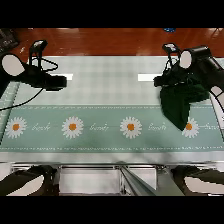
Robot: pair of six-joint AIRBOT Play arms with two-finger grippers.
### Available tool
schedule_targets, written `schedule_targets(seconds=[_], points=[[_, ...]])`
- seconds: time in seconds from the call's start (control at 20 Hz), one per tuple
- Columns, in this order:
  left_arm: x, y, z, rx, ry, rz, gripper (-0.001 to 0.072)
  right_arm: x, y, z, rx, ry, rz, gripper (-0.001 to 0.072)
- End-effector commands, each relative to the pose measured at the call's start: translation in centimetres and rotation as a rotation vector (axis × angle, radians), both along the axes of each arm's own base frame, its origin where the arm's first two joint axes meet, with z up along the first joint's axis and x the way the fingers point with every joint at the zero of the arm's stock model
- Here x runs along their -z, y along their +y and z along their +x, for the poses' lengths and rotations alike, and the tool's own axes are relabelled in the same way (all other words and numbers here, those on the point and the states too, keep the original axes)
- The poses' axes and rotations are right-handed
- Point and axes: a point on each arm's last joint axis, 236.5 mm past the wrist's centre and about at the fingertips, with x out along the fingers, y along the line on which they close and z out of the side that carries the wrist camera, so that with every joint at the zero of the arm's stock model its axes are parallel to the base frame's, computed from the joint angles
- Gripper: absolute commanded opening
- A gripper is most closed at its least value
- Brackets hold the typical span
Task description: Fold the shirts.
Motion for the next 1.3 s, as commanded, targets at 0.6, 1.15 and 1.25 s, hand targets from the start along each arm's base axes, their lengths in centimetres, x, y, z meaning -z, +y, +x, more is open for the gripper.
schedule_targets(seconds=[0.6,1.15,1.25], points=[[-0.1,0.0,0.1,0.000,-0.007,-0.001,0.0018,-0.1,0.0,0.1,0.001,-0.005,0.002,0.0021],[-7.8,2.1,11.9,-0.098,-0.596,-0.005,0.0509,-8.2,-13.0,10.4,0.190,-0.555,-0.345,0.0420],[-7.3,4.4,12.5,-0.141,-0.593,0.016,0.0509,-4.9,-17.7,9.5,0.375,-0.480,-0.245,0.0419]])
